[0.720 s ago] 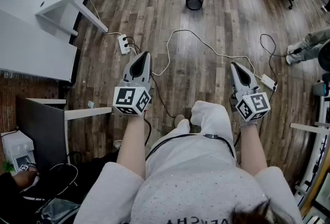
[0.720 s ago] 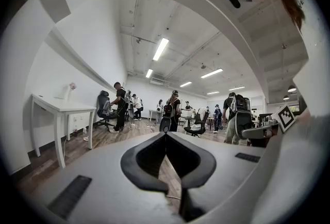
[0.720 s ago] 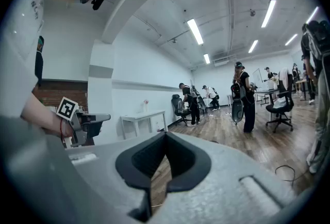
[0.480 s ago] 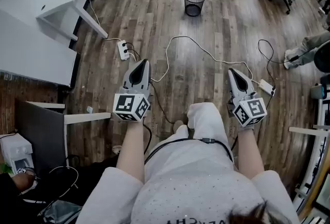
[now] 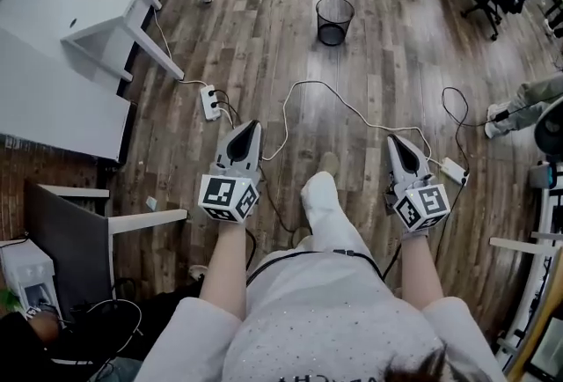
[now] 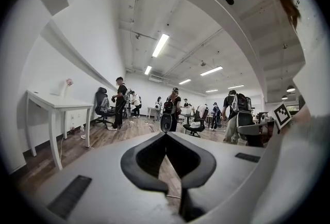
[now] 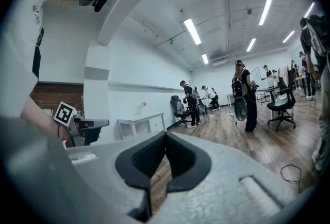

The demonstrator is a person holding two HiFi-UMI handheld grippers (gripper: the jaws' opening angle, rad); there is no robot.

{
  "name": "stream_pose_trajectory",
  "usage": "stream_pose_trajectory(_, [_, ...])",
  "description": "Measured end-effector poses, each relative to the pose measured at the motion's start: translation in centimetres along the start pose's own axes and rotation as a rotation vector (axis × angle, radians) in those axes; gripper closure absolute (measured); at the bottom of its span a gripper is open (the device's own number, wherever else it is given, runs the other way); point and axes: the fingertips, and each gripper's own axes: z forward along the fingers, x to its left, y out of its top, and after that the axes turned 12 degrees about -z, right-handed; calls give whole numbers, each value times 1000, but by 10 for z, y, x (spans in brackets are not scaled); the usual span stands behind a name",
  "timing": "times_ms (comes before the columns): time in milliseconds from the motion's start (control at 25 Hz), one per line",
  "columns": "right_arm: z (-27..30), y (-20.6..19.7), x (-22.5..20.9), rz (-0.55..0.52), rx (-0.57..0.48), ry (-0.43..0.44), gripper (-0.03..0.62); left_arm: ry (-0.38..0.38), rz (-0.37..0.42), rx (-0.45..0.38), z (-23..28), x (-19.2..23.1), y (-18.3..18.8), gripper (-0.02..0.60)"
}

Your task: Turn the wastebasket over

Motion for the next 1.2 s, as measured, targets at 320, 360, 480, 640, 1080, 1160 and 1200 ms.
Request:
stream_pose_trajectory(320, [98, -7, -65, 40, 53, -4, 543, -25, -34, 43, 111, 31, 17, 583])
stream_pose_trajectory(360, [108, -7, -73, 45, 60, -5, 542, -28, -40, 49, 126, 33, 18, 583])
stream_pose_trajectory(480, [139, -5, -98, 52, 75, 3, 521, -36, -51, 75, 168, 39, 20, 583])
stream_pose_trajectory(640, [175, -10, -130, 69, 105, 12, 502, -29, -74, 111, 217, 52, 18, 583])
stream_pose_trajectory(1080, [268, -20, -203, 92, 132, 39, 471, 6, -99, 95, 326, 95, 34, 581])
stream_pose_trajectory(1160, [277, -19, -208, 102, 129, 40, 471, 12, -108, 107, 335, 101, 32, 581])
stream_pose_trajectory(1200, [282, -20, -211, 107, 129, 39, 473, 14, -112, 111, 339, 103, 31, 581])
